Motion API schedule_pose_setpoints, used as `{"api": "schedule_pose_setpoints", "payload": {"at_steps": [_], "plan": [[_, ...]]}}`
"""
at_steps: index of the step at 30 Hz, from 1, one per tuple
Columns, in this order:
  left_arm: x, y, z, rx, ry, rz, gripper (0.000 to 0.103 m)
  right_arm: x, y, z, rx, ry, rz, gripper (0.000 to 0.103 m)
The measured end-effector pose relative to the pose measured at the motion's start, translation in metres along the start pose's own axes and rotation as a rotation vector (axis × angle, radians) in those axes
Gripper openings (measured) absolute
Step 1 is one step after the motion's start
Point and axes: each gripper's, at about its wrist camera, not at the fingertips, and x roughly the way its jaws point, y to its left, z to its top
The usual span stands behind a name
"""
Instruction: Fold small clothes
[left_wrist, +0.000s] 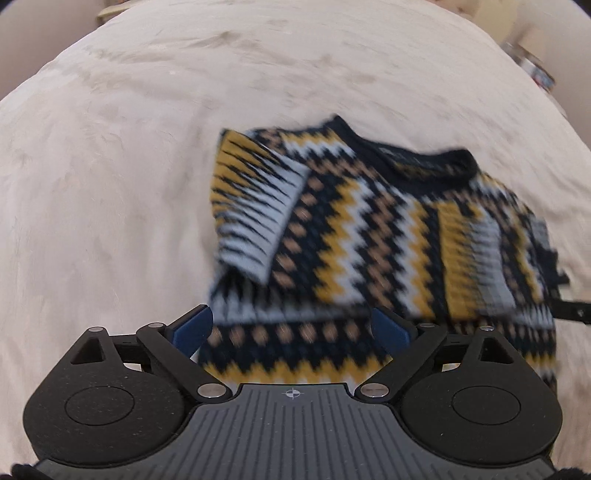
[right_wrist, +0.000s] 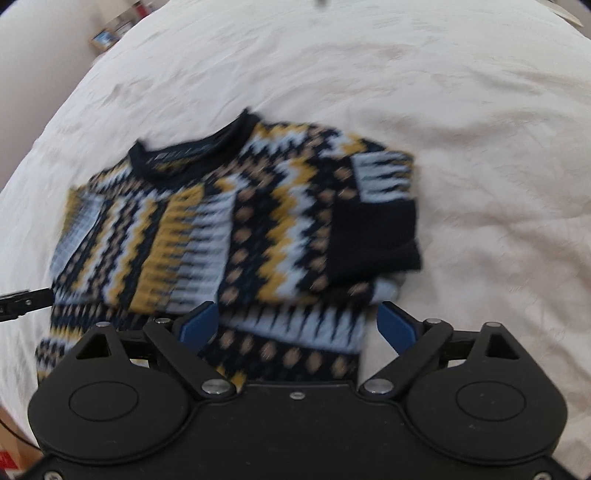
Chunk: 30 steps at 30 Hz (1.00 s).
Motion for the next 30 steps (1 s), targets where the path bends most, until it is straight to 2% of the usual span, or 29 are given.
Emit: {"api": "schedule_pose_setpoints", "payload": {"at_steps": [7, 15, 21, 28, 30], "plan": [[-0.004, -0.023, -0.033, 0.023, 0.032, -0.007, 0.094, -0.006, 0.011, -0.033, -0.044, 0.055, 0.041, 0.096], [-0.005, -0.033, -0.071, 0.038, 0.096, 0.037, 0.094, -0.012, 0.002, -0.060, -0.049, 0.086, 0.094, 0.097], [-0.015, -0.035, -0.090, 0.021, 0.087, 0.066, 0.094, -0.015, -0.015, -0.078, -0.039, 0.098, 0.142, 0.100], [-0.031, -0.039, -0.113, -0.014, 0.070, 0.099, 0.095, -0.014, -0.025, -0.094, -0.113, 0.129, 0.196, 0.102], [-0.033, -0.039, -0.120, -0.015, 0.075, 0.098, 0.098, -0.016, -0.025, -0.098, -0.138, 0.126, 0.202, 0.103]]}}
